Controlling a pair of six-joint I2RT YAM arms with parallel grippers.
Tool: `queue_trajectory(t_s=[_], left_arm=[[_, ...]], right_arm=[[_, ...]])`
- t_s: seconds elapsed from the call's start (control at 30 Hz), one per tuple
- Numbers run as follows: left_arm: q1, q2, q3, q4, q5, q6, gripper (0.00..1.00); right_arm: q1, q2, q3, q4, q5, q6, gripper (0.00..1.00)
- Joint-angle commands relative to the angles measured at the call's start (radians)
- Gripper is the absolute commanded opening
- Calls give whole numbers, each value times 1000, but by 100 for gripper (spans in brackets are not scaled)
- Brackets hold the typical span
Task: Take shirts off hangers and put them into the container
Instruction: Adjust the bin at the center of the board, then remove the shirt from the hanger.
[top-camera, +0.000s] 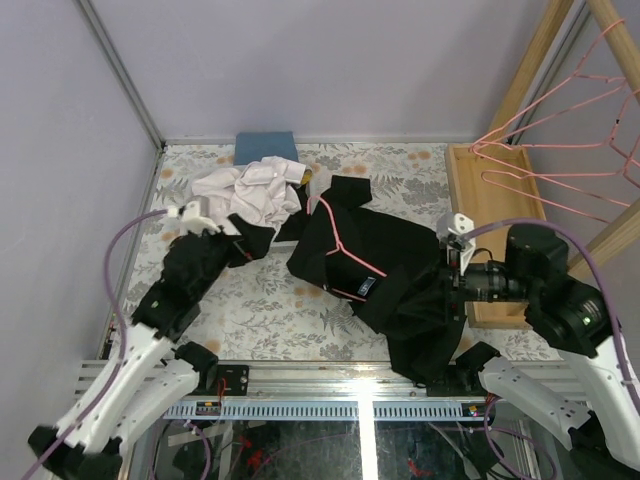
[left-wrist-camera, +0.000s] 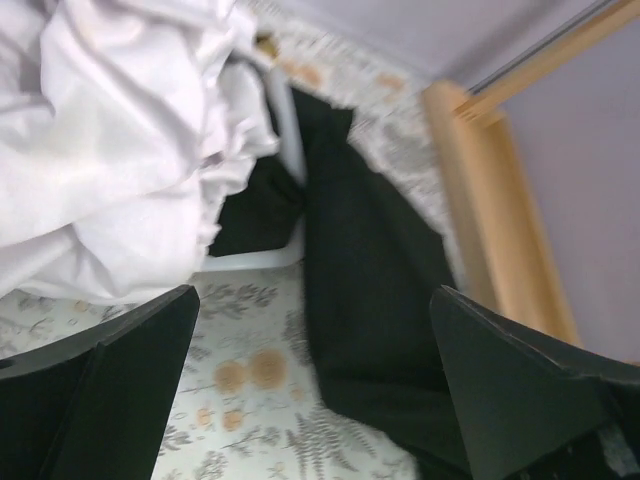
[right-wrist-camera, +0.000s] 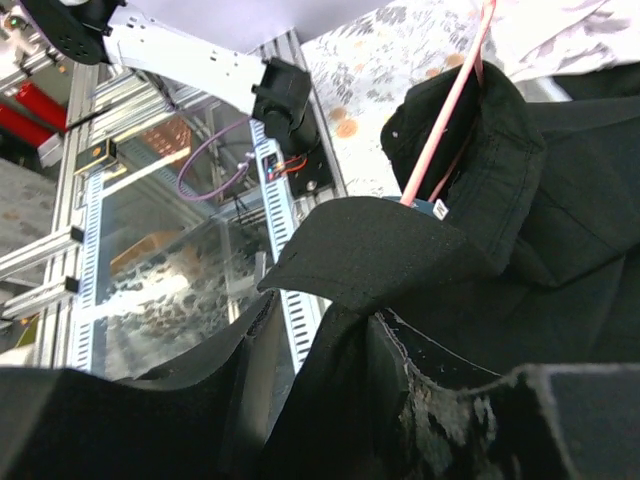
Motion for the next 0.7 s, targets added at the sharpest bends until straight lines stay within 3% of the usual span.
queue_trajectory(t_s=[0.0, 0.1, 0.17, 0.33, 0.47, 0.67], left_arm=[[3, -189, -18, -41, 67, -52, 100], [4, -265, -29, -19, 174, -53, 100], [3, -275, -46, 56, 319, -45, 100], [1, -179, -83, 242, 576, -88, 100], [-38, -144, -111, 312, 565, -92, 98], [-150, -111, -196, 487, 428, -143, 93]], right_arm=[[4, 36, -46, 63, -101, -18, 0], [4, 52, -92, 109, -116, -14, 0], [4, 71, -128, 143, -126, -1, 0], [5, 107, -204, 228, -103, 30, 0], [4, 130, -245, 281, -107, 58, 0], [5, 151, -266, 295, -104, 58, 0]])
